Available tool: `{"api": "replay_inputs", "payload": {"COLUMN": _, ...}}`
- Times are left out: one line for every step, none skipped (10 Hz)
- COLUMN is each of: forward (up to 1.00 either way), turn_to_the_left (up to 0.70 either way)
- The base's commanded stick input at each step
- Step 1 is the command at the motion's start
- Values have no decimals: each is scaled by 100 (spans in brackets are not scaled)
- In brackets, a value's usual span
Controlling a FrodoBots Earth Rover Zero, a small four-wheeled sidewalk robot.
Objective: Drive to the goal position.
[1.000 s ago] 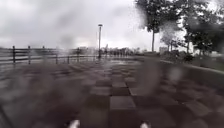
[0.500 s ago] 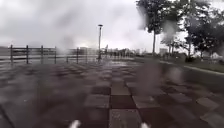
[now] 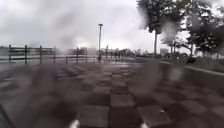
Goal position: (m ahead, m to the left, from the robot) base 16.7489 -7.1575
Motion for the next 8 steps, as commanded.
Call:
{"api": "replay_inputs", "payload": {"forward": 70, "turn_to_the_left": 0}}
{"api": "replay_inputs", "payload": {"forward": 70, "turn_to_the_left": 0}}
{"api": "replay_inputs", "payload": {"forward": 70, "turn_to_the_left": 0}}
{"api": "replay_inputs", "payload": {"forward": 70, "turn_to_the_left": 0}}
{"api": "replay_inputs", "payload": {"forward": 70, "turn_to_the_left": 0}}
{"api": "replay_inputs", "payload": {"forward": 70, "turn_to_the_left": 0}}
{"api": "replay_inputs", "payload": {"forward": 70, "turn_to_the_left": 0}}
{"api": "replay_inputs", "payload": {"forward": 70, "turn_to_the_left": 0}}
